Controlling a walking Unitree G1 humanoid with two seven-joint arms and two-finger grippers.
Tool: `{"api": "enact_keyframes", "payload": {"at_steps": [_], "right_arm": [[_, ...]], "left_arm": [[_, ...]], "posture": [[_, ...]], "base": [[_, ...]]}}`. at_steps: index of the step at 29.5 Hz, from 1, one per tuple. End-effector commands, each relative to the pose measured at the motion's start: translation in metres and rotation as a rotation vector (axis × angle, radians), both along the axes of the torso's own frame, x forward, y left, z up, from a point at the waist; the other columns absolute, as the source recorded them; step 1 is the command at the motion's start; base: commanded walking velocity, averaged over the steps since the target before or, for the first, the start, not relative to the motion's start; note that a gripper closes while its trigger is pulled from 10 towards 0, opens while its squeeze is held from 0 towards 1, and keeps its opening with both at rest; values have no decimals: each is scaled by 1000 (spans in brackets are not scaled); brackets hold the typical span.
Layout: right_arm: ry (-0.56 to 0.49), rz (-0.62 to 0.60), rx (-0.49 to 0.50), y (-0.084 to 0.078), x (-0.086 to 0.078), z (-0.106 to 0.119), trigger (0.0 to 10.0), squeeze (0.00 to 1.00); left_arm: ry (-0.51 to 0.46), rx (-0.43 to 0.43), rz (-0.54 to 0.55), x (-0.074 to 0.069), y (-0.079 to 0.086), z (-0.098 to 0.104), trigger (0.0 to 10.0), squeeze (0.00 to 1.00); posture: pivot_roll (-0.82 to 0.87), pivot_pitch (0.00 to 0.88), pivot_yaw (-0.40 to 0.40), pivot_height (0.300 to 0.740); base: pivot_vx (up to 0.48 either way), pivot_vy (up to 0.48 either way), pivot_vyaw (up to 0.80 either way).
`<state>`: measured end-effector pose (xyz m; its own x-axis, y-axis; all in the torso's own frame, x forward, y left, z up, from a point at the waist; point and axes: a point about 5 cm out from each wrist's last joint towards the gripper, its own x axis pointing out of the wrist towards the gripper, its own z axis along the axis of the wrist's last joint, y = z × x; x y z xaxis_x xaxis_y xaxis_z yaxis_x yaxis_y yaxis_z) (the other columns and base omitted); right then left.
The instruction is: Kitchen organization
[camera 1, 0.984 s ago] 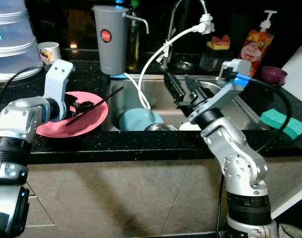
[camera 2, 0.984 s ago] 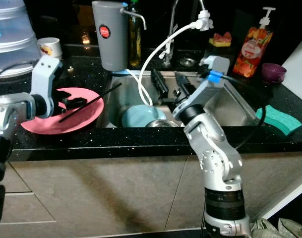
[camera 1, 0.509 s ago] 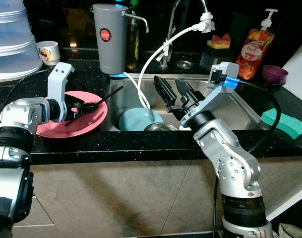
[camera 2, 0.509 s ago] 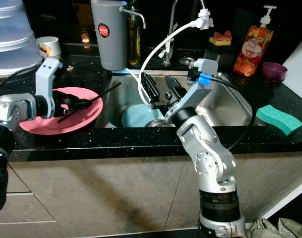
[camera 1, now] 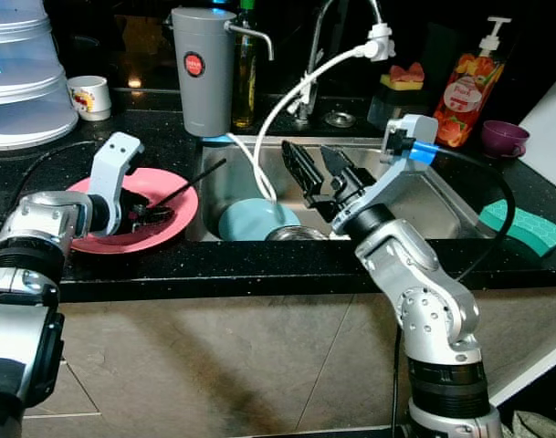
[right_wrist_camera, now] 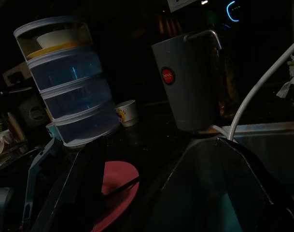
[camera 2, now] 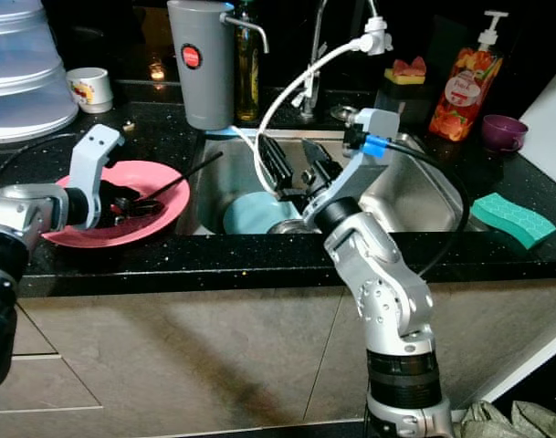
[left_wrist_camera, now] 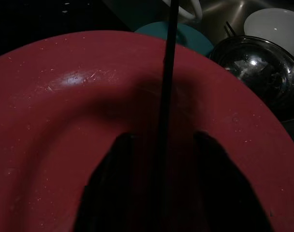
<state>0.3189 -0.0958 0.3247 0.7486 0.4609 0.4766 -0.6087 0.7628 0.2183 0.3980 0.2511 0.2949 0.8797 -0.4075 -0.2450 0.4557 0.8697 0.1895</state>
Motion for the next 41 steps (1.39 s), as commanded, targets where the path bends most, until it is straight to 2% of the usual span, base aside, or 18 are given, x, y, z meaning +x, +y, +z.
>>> {"api": "enact_keyframes", "payload": {"at_steps": [1, 13, 19, 20, 21, 23, 26, 28, 29, 32, 35, 41], "right_arm": [[-14, 11, 4, 1, -3, 3, 10000, 0], [-17, 3, 4, -1, -1, 4, 10000, 0], [-9, -5, 5, -1, 1, 3, 10000, 0], [-9, -5, 5, -1, 1, 4, 10000, 0], [-10, -4, 7, 0, 2, 4, 10000, 0], [-10, -3, 10, 0, 2, 5, 10000, 0], [-9, -2, 12, 0, 3, 5, 10000, 0], [-9, 2, 18, 1, 3, 4, 10000, 0], [-9, 2, 18, 1, 3, 4, 10000, 0], [-12, 12, 23, 3, 2, 6, 10000, 0], [-23, 28, 21, 5, 1, 9, 10000, 0], [-47, 118, 34, 9, -6, 12, 10000, 0]], "left_arm": [[22, 16, 10, -1, 4, -5, 0, 0], [-10, 55, -13, -1, 4, -6, 0, 0], [-70, 42, -14, -1, 3, -1, 0, 0], [-98, 41, -8, -2, 3, 1, 10000, 0], [-164, 50, 13, -2, 1, 8, 10000, 0], [-231, 50, 28, -3, -1, 16, 10000, 0], [-274, 48, 39, -4, -3, 22, 10000, 0], [-363, 50, 14, -13, -14, 32, 10000, 0], [-363, 50, 14, -13, -14, 32, 10000, 0], [-478, 8, -58, -27, -33, 45, 10000, 0], [-539, -10, -92, -35, -43, 50, 10000, 0], [-572, -32, -160, -49, -55, 52, 10000, 0]], "posture": [[138, 165, -62, 740], [129, 156, -63, 740], [119, 155, -65, 740], [118, 154, -67, 740], [117, 152, -70, 740], [121, 151, -72, 740], [122, 151, -72, 740], [116, 140, -70, 740], [116, 140, -70, 740], [105, 139, -76, 740], [106, 133, -76, 740], [108, 124, -74, 740]], "base": [[0, 0, 0], [0, 0, 0], [0, 0, 0], [0, 0, 0], [0, 0, 0], [0, 0, 0], [0, 0, 0], [0, 0, 0], [0, 0, 0], [0, 0, 0], [0, 0, 0], [0, 0, 0]]}}
